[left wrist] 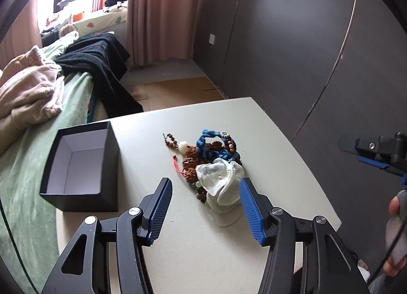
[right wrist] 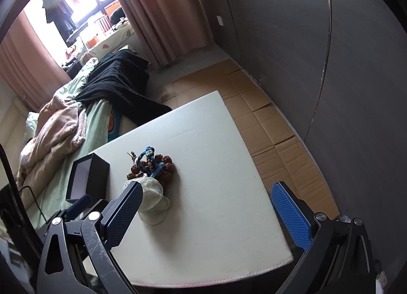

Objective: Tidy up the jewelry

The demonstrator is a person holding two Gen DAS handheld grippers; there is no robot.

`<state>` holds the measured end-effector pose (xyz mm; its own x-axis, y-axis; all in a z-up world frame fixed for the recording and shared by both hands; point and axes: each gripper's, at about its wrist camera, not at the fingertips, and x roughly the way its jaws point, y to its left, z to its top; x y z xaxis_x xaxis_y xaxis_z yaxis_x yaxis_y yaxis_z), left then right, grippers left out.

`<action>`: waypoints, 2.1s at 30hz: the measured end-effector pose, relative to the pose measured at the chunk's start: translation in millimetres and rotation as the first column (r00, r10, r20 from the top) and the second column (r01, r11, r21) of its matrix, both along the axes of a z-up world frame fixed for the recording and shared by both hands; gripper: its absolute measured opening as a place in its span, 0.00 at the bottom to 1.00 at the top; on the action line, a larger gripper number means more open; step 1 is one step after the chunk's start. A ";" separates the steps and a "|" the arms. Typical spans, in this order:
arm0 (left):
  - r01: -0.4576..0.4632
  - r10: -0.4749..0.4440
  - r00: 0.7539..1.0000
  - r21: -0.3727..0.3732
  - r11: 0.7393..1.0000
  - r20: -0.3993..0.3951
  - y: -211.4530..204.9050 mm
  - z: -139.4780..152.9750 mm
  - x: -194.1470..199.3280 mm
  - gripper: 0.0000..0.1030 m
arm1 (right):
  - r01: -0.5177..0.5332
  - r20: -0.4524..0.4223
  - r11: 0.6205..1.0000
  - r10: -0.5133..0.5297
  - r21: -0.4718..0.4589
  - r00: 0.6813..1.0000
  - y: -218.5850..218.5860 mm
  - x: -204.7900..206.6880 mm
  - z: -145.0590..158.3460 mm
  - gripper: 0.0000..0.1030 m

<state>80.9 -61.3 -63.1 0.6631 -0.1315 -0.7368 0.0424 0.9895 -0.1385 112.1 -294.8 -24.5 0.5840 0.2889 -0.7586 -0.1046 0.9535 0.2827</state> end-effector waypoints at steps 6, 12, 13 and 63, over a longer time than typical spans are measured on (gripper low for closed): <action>0.013 -0.014 0.999 -0.012 1.000 -0.031 -7.8 -19.4 20.3 0.45 | 0.002 -0.004 1.000 -0.002 -0.008 1.000 -1.0 7.4 -2.7 1.00; 0.022 -0.021 0.997 0.006 1.000 -0.073 -10.3 -36.9 34.5 0.32 | 0.029 -0.044 0.999 -0.028 0.025 0.999 -8.0 16.8 -10.2 1.00; 0.018 -0.017 0.997 0.012 1.000 -0.073 -9.2 -37.7 35.6 0.29 | 0.031 -0.048 0.999 -0.029 0.029 0.998 -7.7 18.7 -11.4 1.00; 0.072 -0.069 0.996 0.044 0.996 -0.063 -9.1 -37.8 45.4 0.06 | 0.045 -0.179 0.980 -0.010 0.194 0.984 4.9 49.0 -45.8 0.96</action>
